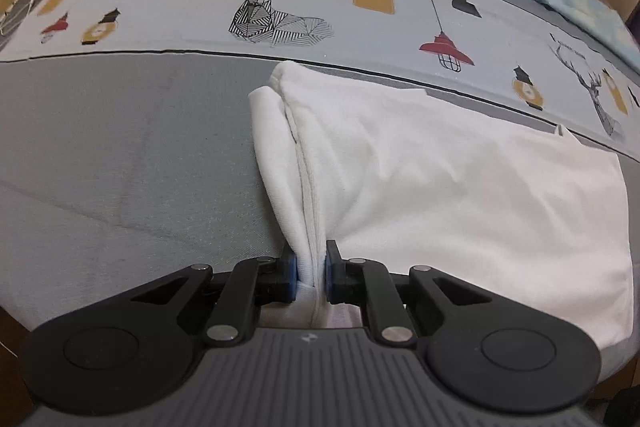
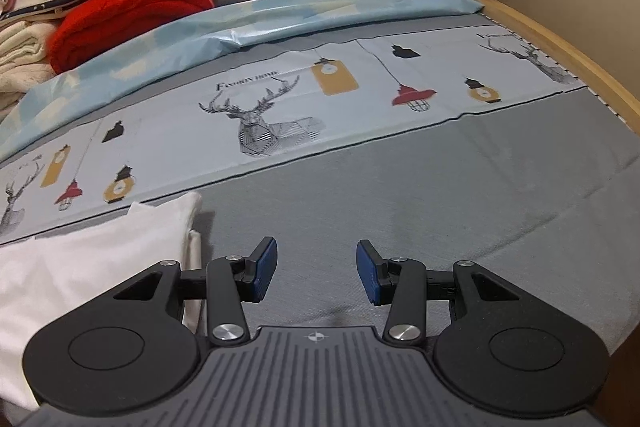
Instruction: Fold small clothes
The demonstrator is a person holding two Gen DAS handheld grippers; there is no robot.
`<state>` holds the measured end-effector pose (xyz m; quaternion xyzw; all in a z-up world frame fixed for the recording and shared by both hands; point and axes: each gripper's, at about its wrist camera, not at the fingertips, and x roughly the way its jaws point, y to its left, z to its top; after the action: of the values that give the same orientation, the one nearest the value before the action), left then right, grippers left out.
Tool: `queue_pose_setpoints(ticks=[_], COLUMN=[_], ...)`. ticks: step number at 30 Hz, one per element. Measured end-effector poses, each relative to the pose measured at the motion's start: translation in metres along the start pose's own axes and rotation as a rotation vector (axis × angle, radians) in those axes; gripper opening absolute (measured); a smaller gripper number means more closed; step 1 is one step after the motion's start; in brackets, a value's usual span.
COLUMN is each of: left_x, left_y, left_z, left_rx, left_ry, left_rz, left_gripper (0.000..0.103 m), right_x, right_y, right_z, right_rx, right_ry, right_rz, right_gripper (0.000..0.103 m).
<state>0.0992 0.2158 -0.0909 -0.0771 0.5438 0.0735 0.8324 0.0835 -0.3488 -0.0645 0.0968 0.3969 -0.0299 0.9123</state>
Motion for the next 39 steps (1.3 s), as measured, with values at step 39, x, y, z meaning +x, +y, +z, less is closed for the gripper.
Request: queue_pose_setpoints(ticks=[39], left_x=[-0.001], left_y=[-0.221], left_z=[0.026], left_rx=[0.071], left_ry=[0.043], left_rz=[-0.617], left_gripper=[0.022], right_x=[0.016], right_y=[0.022], right_z=[-0.003], right_rx=[-0.008], right_ry=[0.080], right_rz=[0.092], right_gripper=[0.046])
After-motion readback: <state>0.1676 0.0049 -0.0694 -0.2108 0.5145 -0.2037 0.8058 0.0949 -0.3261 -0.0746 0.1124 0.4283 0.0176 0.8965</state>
